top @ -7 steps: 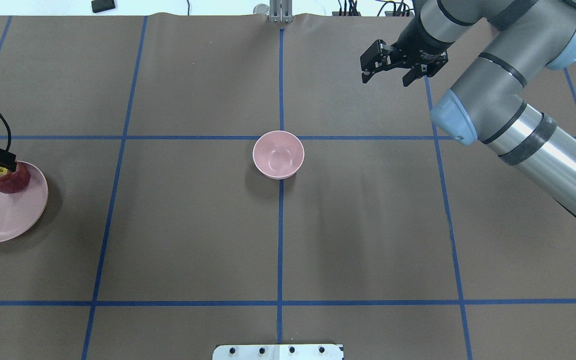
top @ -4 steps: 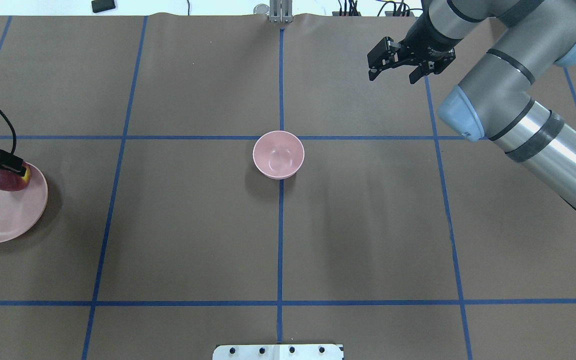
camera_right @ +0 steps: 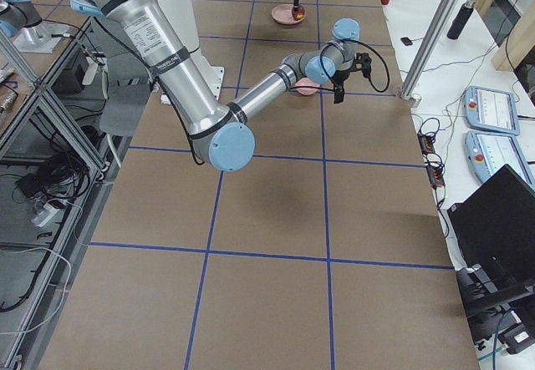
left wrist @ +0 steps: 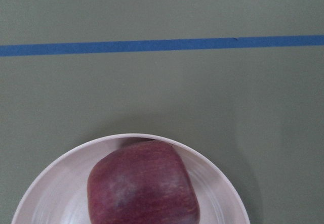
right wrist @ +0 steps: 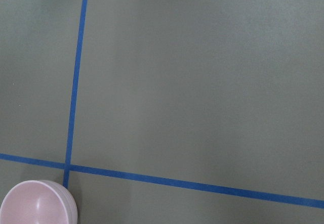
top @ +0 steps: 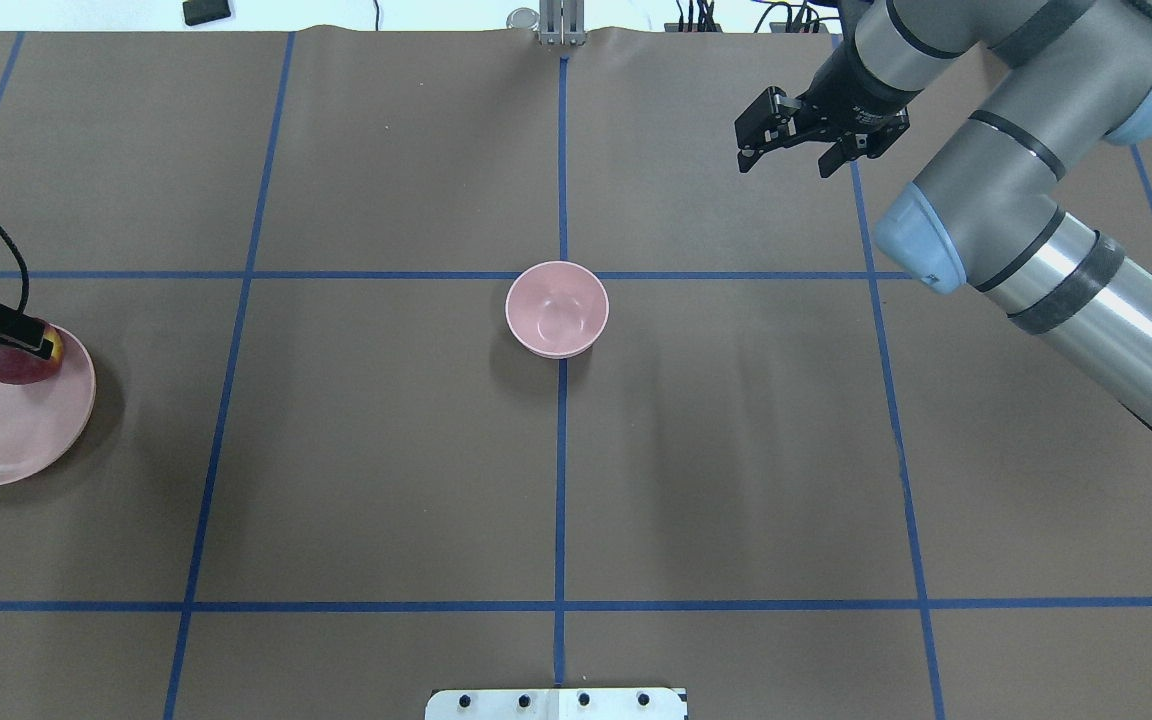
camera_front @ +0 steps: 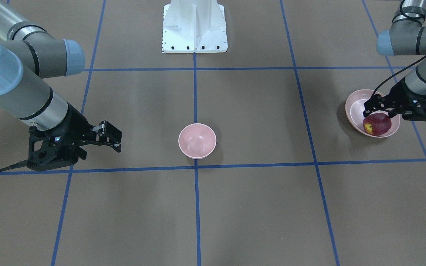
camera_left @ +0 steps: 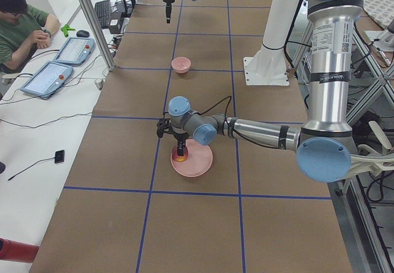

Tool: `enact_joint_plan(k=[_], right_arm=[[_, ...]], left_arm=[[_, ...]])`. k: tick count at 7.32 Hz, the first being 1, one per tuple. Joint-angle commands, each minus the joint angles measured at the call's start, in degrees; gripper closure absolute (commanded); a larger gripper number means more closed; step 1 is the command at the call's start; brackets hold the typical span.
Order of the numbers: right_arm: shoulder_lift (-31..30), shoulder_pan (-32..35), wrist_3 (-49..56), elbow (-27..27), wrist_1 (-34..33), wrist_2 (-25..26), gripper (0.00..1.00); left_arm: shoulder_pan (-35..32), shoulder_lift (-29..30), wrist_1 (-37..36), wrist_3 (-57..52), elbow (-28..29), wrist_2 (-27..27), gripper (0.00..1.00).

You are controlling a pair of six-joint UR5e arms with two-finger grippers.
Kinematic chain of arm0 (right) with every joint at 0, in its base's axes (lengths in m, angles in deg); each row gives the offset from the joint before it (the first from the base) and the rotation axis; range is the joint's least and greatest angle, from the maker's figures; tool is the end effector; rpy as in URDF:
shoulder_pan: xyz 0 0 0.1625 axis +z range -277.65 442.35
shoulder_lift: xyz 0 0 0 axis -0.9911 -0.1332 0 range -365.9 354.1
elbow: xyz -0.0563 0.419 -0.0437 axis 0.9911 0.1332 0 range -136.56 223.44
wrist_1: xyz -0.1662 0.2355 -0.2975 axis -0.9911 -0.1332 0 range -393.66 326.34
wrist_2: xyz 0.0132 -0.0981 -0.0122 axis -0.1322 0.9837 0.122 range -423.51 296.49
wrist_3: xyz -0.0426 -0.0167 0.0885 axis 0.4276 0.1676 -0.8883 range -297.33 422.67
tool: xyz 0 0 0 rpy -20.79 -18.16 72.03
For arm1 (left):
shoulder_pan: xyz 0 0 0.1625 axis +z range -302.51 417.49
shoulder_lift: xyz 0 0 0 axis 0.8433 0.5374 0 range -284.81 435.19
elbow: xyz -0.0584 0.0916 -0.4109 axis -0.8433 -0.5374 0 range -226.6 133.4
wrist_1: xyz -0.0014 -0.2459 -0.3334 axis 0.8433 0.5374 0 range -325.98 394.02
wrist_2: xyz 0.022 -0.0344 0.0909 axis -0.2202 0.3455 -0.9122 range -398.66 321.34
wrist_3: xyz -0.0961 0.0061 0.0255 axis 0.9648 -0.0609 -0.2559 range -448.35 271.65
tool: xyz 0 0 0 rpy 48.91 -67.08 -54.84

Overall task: Move apple from plate to bowl
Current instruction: 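Lower the left gripper onto the red apple on the plate and grasp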

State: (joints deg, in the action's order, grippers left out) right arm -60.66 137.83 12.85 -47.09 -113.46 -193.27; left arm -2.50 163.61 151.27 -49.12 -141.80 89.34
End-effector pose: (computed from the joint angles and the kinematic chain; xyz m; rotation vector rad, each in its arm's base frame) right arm -0.3324 -0.6062 0.2619 0.1294 -0.9988 -0.0340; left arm 0.1905 -0.4737 0.5788 0.0592 0.8258 0.0270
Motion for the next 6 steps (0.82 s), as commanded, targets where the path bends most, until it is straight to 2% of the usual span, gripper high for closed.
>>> enact_joint_plan(k=[1, 6], right_arm=[[0.01, -0.38, -0.01, 0.00, -0.09, 0.22, 0.00], [0.01, -0.72, -0.10, 0.09, -0.09, 0.22, 0.00]], left_arm=[[0.32, 0.52, 0.00, 0.15, 1.24, -2.57, 0.02], [0.32, 0.97, 0.00, 0.06, 2.83, -2.84, 0.05]])
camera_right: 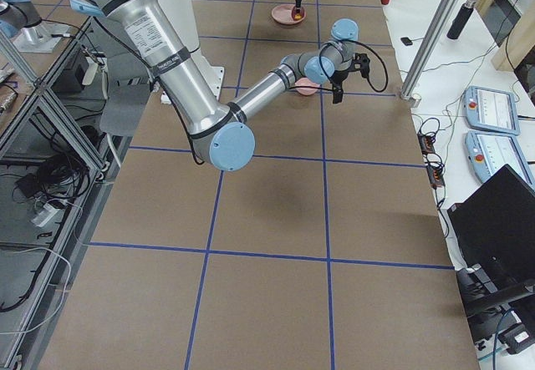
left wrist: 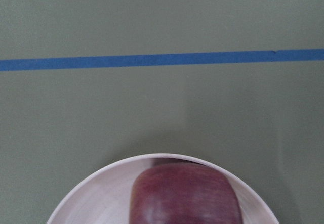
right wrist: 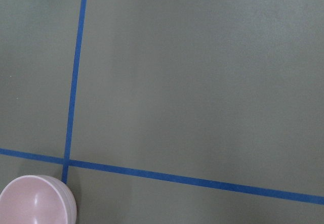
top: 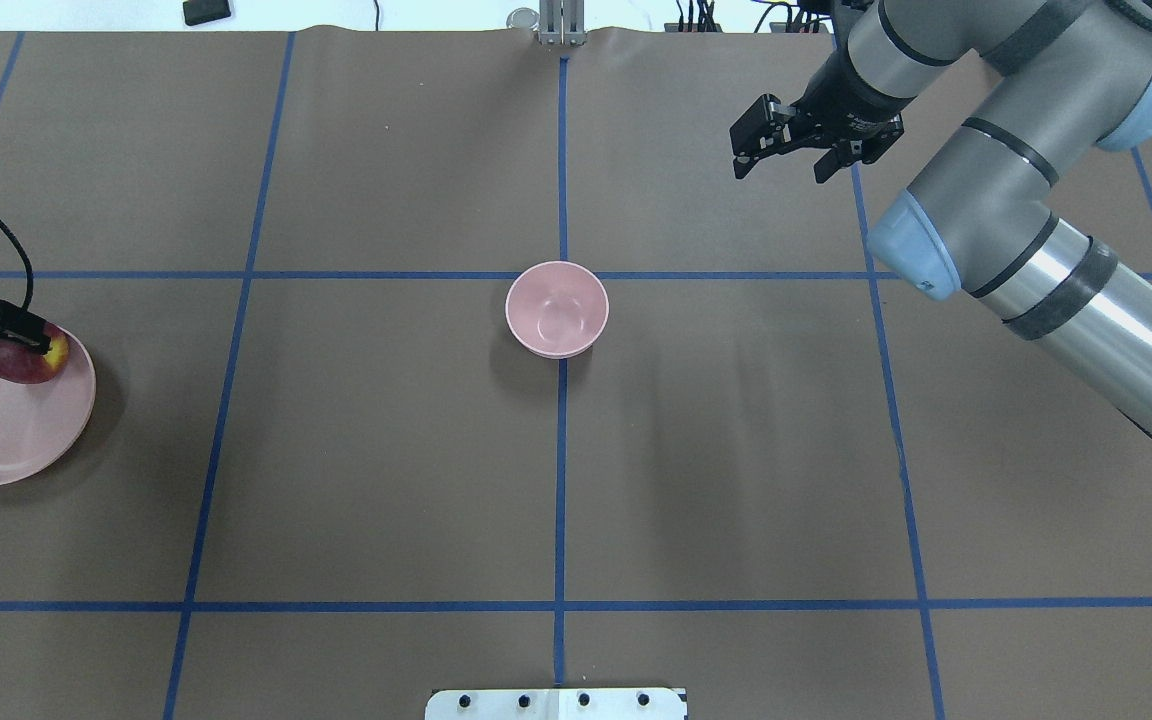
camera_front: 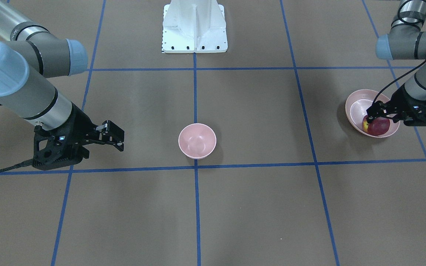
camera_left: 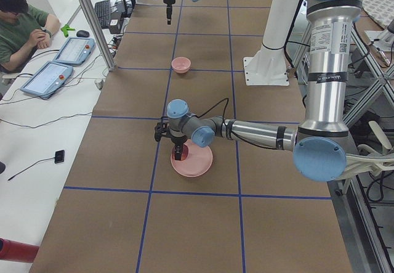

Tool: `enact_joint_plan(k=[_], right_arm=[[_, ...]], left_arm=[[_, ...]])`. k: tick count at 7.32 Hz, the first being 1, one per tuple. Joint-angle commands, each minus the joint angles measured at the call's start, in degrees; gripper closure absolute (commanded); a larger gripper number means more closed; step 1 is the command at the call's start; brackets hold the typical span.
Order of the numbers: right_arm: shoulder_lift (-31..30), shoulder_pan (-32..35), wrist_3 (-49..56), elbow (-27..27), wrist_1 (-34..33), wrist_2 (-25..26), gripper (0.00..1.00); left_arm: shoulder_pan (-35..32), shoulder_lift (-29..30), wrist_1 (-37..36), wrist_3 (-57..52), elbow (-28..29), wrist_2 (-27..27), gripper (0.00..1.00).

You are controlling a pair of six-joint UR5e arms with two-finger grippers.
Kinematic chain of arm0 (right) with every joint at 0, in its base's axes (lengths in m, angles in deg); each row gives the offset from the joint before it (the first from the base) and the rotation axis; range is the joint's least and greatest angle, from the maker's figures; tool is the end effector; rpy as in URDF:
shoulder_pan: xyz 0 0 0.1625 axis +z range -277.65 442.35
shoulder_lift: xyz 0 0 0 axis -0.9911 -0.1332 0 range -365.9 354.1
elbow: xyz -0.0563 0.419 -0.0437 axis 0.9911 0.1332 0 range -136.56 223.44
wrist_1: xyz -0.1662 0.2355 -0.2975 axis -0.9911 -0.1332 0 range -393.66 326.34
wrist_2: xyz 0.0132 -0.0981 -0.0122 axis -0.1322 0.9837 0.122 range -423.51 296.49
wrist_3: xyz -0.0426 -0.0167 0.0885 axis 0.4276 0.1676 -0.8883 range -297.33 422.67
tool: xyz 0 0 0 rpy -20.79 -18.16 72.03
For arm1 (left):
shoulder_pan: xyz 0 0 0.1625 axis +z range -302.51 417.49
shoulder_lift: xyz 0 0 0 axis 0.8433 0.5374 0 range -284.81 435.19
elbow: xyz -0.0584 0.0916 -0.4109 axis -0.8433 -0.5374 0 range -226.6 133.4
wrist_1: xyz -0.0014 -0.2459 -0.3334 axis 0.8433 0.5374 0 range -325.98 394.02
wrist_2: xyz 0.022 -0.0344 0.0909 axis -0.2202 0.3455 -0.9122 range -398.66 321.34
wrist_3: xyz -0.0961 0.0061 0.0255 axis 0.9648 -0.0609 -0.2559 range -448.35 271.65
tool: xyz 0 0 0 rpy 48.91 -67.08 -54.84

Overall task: Move apple from plate to bowl
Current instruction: 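Lower the left gripper onto the red apple on the plate and grasp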

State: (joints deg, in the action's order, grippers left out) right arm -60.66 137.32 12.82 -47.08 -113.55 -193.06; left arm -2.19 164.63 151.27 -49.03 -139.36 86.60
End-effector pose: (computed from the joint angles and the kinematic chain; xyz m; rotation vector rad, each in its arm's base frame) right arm -0.3377 -0.6036 0.2624 0.1259 -0.9962 -0.0395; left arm 0.1943 -0.4824 0.5943 0.0648 0.7771 0.0091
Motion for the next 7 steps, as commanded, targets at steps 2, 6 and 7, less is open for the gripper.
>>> enact_joint_plan(k=[2, 6, 7], right_arm=[[-0.09, -0.30, -0.07, 0.17, 0.00, 0.09, 0.00], [0.00, -0.30, -0.07, 0.17, 0.00, 0.09, 0.00], [0.00, -0.30, -0.07, 0.17, 0.00, 0.00, 0.00]], left_arm=[[0.00, 0.12, 0.00, 0.06, 0.21, -0.02, 0.44], [-0.87, -0.93, -0.87, -0.12, -3.82, 1.73, 1.00], [-3.05, -1.02, -3.66, -0.20, -6.27, 2.87, 1.00]])
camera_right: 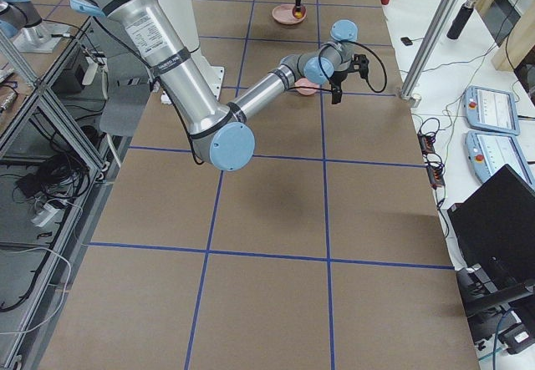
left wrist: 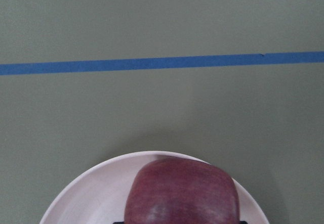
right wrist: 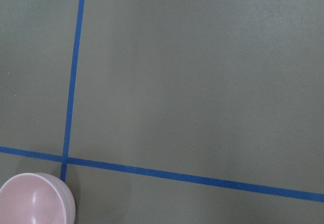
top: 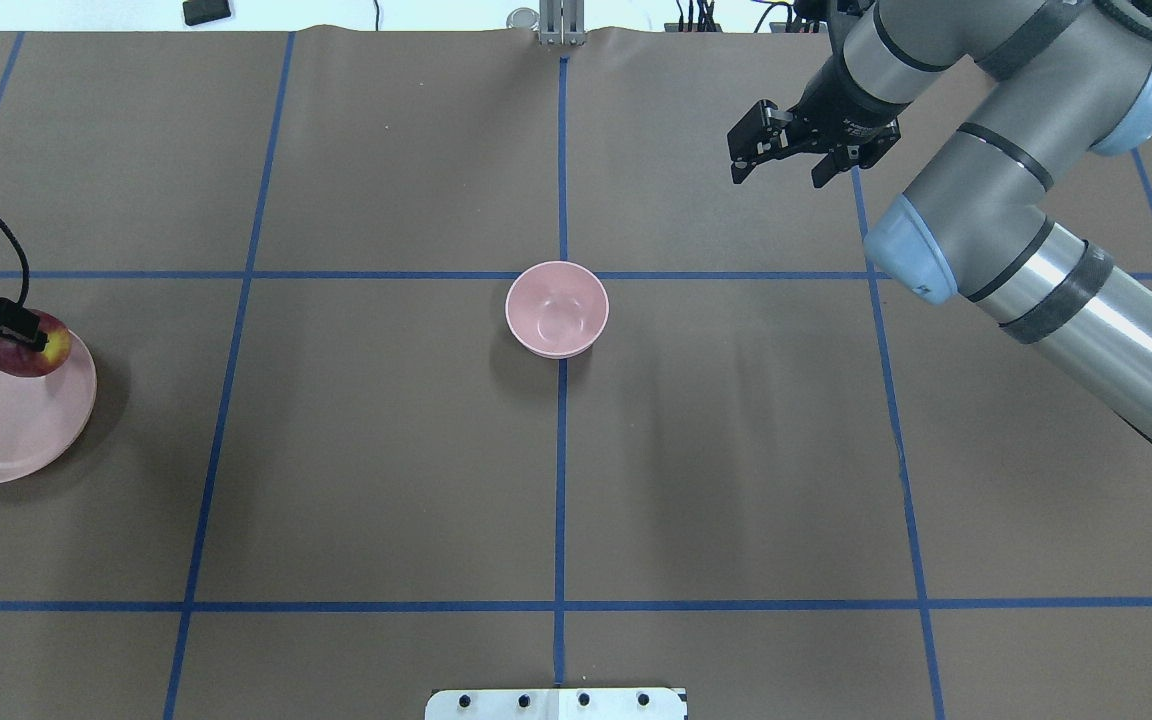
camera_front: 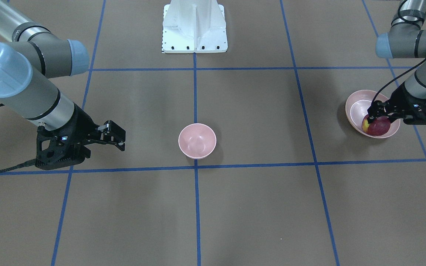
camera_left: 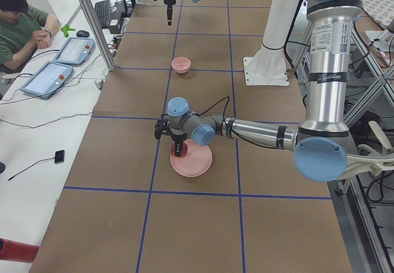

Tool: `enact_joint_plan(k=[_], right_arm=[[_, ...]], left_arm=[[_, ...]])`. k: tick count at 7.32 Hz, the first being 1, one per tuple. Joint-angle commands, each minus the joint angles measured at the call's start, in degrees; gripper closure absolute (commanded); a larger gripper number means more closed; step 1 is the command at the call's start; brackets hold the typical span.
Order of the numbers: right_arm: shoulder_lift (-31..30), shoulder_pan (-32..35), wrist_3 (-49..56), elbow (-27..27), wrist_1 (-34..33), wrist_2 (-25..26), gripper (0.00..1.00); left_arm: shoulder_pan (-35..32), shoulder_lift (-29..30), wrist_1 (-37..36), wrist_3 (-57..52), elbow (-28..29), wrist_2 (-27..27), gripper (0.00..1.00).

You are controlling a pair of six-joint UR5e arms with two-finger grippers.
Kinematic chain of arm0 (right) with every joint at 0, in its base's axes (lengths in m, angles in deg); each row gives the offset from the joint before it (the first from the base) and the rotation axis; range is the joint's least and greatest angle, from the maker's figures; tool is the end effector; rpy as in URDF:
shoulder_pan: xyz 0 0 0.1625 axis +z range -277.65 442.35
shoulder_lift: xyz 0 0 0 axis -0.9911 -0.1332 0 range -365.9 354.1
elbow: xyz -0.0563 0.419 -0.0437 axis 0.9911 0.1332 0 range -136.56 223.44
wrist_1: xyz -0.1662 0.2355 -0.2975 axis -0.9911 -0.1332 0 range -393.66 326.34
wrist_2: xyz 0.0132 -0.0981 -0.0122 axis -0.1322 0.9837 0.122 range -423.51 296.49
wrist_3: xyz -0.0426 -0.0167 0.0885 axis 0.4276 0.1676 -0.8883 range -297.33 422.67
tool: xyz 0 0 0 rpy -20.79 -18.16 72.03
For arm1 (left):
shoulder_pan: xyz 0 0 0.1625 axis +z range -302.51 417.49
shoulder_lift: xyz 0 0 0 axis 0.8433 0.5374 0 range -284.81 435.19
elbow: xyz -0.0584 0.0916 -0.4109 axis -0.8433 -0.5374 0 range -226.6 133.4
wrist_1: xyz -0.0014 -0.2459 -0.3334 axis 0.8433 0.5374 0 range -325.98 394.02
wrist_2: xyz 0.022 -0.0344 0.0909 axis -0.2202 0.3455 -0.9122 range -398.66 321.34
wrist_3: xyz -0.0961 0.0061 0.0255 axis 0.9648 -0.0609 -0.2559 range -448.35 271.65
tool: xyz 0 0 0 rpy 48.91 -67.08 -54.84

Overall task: Move apple from plate to bowl
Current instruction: 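Lower the left gripper onto the red apple on the plate and grasp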

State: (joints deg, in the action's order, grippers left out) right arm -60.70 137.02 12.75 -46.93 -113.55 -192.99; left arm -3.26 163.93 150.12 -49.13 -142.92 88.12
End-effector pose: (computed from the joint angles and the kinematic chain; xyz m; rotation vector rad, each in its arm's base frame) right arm -0.3411 -0.6024 0.2641 0.1210 -0.9939 -0.0414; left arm 0.1839 -0.4791 0.5695 0.0817 0.8115 0.0102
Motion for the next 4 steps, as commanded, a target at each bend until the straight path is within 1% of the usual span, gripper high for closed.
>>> enact_joint_plan(k=[1, 2, 3, 4], right_arm=[[-0.05, 0.08, 0.09, 0.01, 0.00, -0.07, 0.00], [-0.66, 0.52, 0.09, -0.25, 0.00, -0.16, 0.00], [-1.62, 1.48, 1.39, -0.51, 0.09, -0.16, 0.00], [-3.28, 3.14, 5.76, -1.21, 0.00, -0.16, 0.00]], left_arm=[[-2.43, -0.24, -6.37, -0.10, -6.39, 1.36, 1.00], [-1.91, 1.85, -11.20, 0.24, -9.29, 1.19, 1.00], [-1.82, 6.14, -12.03, 5.64, -9.41, 1.19, 1.00], [-1.21, 11.75, -12.12, 12.40, -8.54, 1.19, 1.00]])
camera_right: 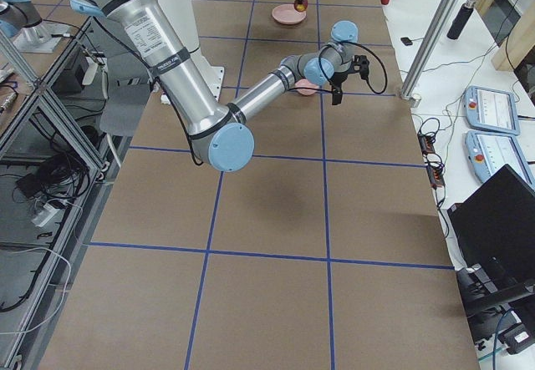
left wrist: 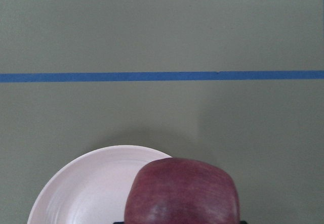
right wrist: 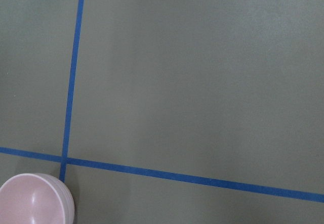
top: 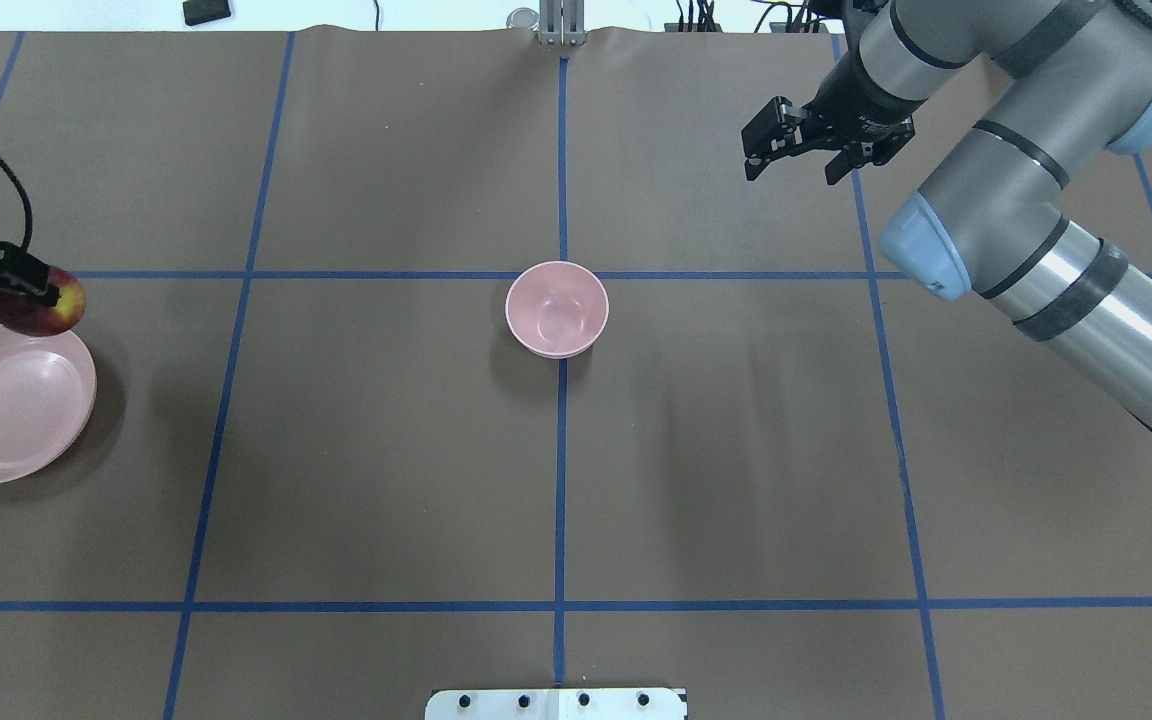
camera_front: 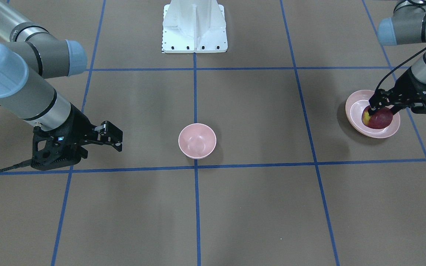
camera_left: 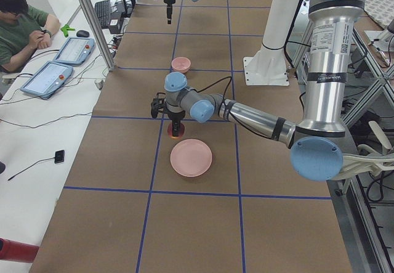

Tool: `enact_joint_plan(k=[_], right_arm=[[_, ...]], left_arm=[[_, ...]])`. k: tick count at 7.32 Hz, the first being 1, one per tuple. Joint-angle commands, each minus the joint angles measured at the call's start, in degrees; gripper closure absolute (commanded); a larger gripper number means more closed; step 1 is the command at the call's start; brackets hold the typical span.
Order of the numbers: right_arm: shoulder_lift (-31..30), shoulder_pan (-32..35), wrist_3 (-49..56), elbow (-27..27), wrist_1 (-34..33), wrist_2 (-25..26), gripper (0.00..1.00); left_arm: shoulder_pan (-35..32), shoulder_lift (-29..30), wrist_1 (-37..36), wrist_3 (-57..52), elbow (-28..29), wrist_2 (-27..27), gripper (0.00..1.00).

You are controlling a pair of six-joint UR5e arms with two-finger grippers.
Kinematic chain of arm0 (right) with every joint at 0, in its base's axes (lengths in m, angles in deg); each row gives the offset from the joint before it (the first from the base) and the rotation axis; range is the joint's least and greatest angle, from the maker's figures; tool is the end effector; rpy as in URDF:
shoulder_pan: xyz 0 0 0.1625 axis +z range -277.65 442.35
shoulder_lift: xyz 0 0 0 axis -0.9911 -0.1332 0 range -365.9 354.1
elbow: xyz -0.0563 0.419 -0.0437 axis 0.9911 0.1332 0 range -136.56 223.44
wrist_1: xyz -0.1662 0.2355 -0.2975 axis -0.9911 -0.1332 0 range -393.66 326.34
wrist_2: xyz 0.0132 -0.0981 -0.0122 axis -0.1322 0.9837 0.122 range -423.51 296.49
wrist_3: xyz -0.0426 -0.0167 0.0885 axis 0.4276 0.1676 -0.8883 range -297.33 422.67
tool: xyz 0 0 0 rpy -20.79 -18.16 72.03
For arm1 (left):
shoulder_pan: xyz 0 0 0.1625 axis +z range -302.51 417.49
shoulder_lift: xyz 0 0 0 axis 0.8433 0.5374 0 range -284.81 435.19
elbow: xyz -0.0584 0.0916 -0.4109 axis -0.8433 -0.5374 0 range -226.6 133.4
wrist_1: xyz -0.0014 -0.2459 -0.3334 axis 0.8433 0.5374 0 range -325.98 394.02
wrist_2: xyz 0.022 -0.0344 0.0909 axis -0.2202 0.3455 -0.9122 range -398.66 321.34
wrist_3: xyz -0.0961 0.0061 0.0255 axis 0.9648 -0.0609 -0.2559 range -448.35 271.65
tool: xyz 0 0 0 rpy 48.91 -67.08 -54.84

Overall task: Move apple from plate to bowl
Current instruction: 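Lift the red apple with the left gripper and carry it over the bowl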

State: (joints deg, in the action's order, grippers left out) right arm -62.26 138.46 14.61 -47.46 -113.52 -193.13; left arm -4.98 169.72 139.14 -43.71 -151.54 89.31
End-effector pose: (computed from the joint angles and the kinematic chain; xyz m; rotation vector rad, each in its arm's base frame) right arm -0.3231 -0.6062 0.2785 0.1343 -0.9821 -0.0426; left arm 0.1811 -0.5032 0.4635 0.0913 0.8599 -0.0798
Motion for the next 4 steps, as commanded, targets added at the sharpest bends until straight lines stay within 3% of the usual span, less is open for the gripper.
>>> enact_joint_plan(k=[1, 3, 4], right_arm=[[-4.00, 2.76, 7.59, -1.38, -0.04, -0.01, 0.00], [-6.47, 5.13, 10.52, -1.39, -0.04, -0.01, 0.00], [-7.62, 5.84, 12.18, -1.47, -0.04, -0.10, 0.00]], left_arm=[[3.56, 10.98, -1.23, 13.57, 0.87, -0.17, 1.00], [11.11, 27.38, -1.14, 28.33, 9.62, -2.09, 1.00], [14.28, 33.12, -1.14, 33.45, 12.80, -5.59, 1.00]])
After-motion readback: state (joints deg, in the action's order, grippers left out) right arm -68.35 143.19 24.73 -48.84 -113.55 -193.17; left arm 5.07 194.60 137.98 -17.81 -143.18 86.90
